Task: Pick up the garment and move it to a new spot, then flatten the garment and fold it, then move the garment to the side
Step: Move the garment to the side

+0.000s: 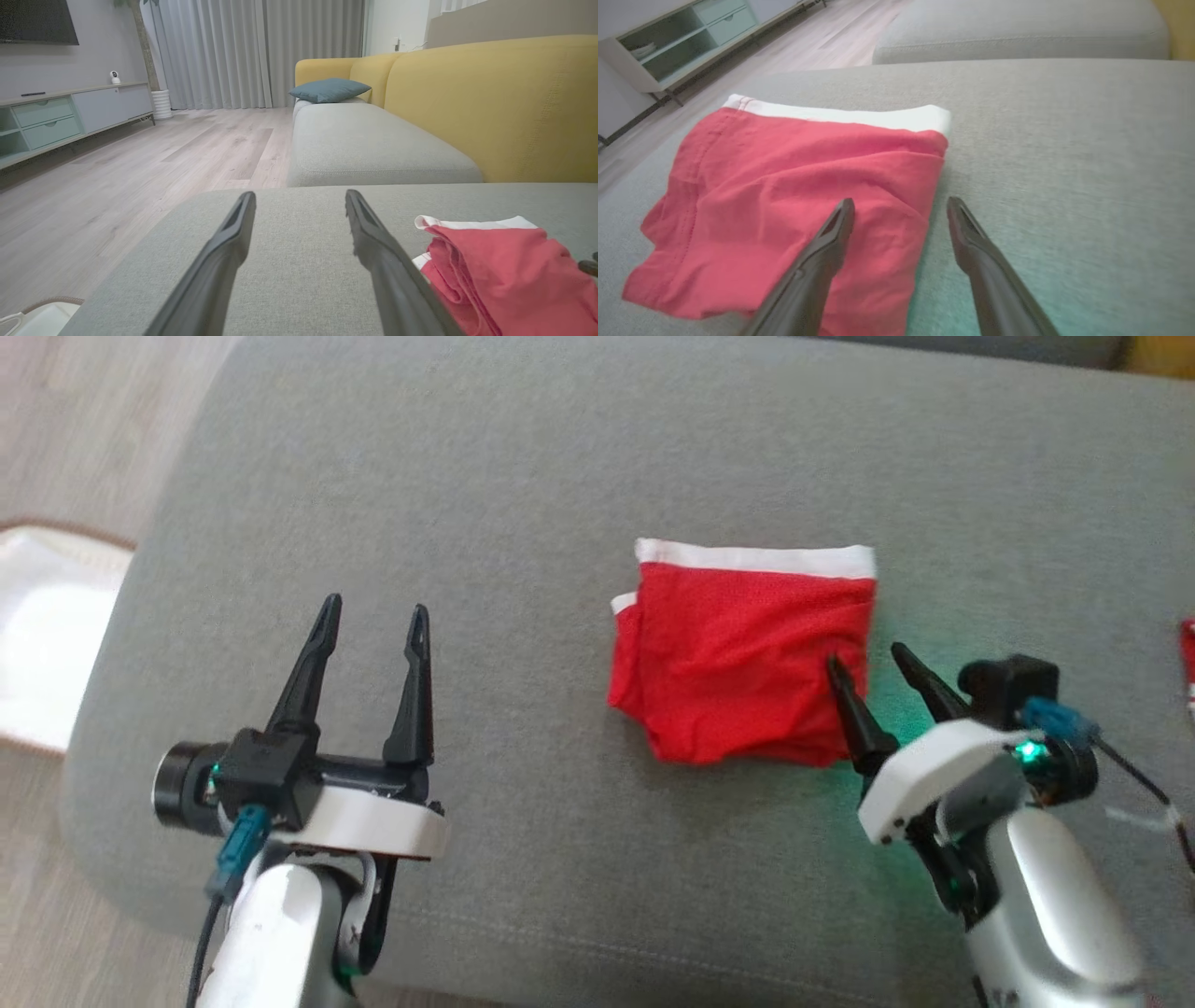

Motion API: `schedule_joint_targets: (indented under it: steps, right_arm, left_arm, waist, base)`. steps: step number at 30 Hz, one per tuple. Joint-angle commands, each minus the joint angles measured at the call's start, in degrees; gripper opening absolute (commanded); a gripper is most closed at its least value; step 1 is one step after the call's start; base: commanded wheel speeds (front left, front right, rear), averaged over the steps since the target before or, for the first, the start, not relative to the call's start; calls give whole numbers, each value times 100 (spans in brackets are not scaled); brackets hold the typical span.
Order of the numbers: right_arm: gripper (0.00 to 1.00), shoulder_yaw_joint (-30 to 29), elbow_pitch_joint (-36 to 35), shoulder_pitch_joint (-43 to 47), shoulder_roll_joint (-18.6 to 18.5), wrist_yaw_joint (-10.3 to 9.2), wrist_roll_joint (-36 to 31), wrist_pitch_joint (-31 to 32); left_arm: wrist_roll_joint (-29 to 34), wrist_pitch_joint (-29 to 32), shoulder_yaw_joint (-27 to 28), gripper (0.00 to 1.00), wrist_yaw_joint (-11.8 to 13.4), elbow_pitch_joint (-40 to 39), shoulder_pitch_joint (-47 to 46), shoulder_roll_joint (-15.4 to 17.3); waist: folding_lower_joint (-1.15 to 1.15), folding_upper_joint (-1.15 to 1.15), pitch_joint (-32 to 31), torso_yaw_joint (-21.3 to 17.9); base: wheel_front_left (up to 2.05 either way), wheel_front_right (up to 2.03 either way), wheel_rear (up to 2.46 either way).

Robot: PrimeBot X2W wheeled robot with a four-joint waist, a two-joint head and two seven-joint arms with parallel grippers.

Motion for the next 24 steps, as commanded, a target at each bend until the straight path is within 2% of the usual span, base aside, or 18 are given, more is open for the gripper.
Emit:
schedule_joint_targets:
  steps: [1, 7, 10, 17, 24]
  right_arm:
    - [100, 125, -77, -208, -15, -4, 67, -7]
    - [100, 312, 989, -685, 55, -4, 195, 167]
    - [0, 494, 1241, -786, 43, -4, 249, 218]
    - [0, 902, 1027, -784, -191, -4, 179, -9]
    - [0, 1044, 166, -405, -703, -4, 54, 54]
  left_arm:
    - [51, -69, 152, 100, -1, -195, -244, 22]
    - [73, -69, 150, 100, -30, -193, -285, -52]
    - [85, -69, 179, 100, -38, -185, -284, -71]
    - [180, -69, 270, 100, -74, -186, -246, -46]
    - [247, -70, 356, 100, -102, -305, -191, 33]
  waist:
    - [0, 0, 139, 139]
    - [0, 0, 235, 223]
    - [0, 0, 241, 191]
    - [0, 0, 173, -174]
    - [0, 0, 153, -973]
  base:
    - [0, 0, 0]
    - [0, 0, 0]
    - [0, 0, 0]
    - [0, 0, 0]
    - [0, 0, 0]
